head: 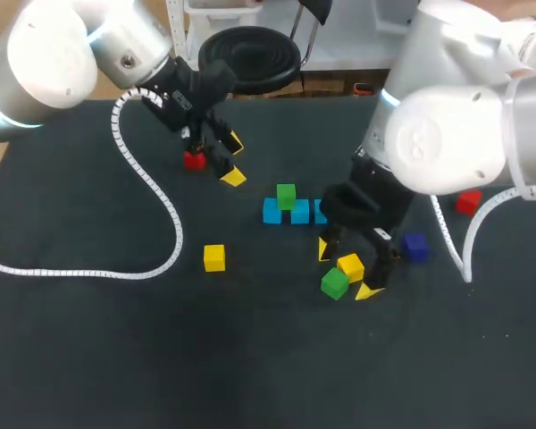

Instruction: Place the blue cubes, place green cubes on the blue cubes, place the yellow cubes on the green cubes, then place the red cubes on the yellow cubes, and place purple cube on the red cubes.

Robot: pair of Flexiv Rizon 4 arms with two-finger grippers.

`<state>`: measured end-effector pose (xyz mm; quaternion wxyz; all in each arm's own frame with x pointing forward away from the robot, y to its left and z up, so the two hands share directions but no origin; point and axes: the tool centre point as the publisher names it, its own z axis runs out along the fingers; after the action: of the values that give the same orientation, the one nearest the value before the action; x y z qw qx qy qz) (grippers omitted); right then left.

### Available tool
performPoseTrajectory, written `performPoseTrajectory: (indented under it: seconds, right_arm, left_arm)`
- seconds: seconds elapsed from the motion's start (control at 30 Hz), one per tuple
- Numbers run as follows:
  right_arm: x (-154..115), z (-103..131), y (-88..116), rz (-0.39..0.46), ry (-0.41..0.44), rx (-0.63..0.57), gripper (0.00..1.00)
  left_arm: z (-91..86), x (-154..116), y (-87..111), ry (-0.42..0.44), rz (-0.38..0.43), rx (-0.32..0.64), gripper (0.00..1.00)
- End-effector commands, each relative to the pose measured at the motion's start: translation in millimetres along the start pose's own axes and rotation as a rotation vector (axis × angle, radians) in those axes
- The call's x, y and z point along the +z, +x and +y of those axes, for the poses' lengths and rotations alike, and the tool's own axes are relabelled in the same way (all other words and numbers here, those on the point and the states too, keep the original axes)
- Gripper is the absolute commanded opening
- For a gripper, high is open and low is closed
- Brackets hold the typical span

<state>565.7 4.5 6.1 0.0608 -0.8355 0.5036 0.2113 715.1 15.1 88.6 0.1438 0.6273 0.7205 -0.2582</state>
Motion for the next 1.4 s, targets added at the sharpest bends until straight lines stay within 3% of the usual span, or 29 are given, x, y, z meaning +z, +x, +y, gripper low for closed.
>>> performPoseTrajectory:
  seconds: [0.03, 0.23, 0.27, 0.3, 0.37, 0.43, 0.47, 0.5, 0.63, 0.73, 0.93, 1.07, 1.33, 1.37, 1.4]
  right_arm:
    - [4.8, -4.5, 2.2, -0.005, 0.008, 0.000, 1.00]
    - [13.4, -8.1, 2.5, -0.012, 0.017, 0.004, 1.00]
    - [14.4, -8.5, 2.3, -0.012, 0.019, 0.005, 0.96]
    - [15.0, -9.0, 2.0, -0.013, 0.024, 0.007, 0.71]
    - [16.7, -10.8, 1.0, 0.006, 0.016, 0.016, 0.49]
    - [17.3, -11.6, 1.1, 0.007, 0.018, 0.019, 0.42]
    - [17.7, -12.1, 1.2, 0.015, 0.016, 0.026, 0.35]
    - [18.1, -12.7, 2.0, 0.020, 0.016, 0.033, 0.20]
    - [15.5, -15.4, 1.6, 0.029, 0.042, 0.054, 0.00]
    - [9.5, -19.2, -4.2, 0.045, 0.060, 0.074, 0.00]
    - [9.9, -34.6, -16.5, 0.002, 0.034, 0.196, 0.00]
    - [12.1, -42.9, -26.6, -0.038, 0.070, 0.244, 0.00]
    - [25.1, -53.6, -28.5, -0.036, 0.077, 0.304, 0.00]
    - [26.0, -54.5, -28.6, -0.041, 0.073, 0.303, 0.04]
    - [26.7, -55.4, -29.2, -0.044, 0.072, 0.302, 0.22]
  left_arm:
    - [0.1, -0.5, 0.6, 0.000, -0.001, 0.002, 1.00]
    - [0.1, -0.5, 0.6, 0.000, -0.001, 0.002, 1.00]
    - [0.1, -0.5, 0.6, 0.000, -0.001, 0.002, 1.00]
    - [0.1, -0.5, 0.6, 0.000, -0.001, 0.002, 1.00]
    - [0.1, -0.5, 0.6, 0.000, -0.001, 0.002, 1.00]
    - [0.1, -0.5, 0.6, 0.000, -0.001, 0.002, 1.00]
    - [0.1, -0.5, 0.6, 0.000, -0.001, 0.002, 1.00]
    - [0.1, -0.5, 0.6, 0.000, -0.001, 0.002, 1.00]
    - [0.1, -0.5, 0.6, 0.000, -0.001, 0.002, 1.00]
    - [0.1, -0.5, 0.6, 0.000, -0.001, 0.002, 1.00]
    - [0.1, -0.5, 0.6, 0.000, -0.001, 0.002, 1.00]
    - [0.1, -0.5, 0.6, 0.000, -0.001, 0.002, 1.00]
    - [0.1, -0.5, 0.6, 0.000, -0.001, 0.002, 1.00]
    - [0.1, -0.5, 0.6, 0.000, -0.001, 0.002, 1.00]
    - [0.1, -0.5, 0.6, 0.000, -0.001, 0.002, 1.00]
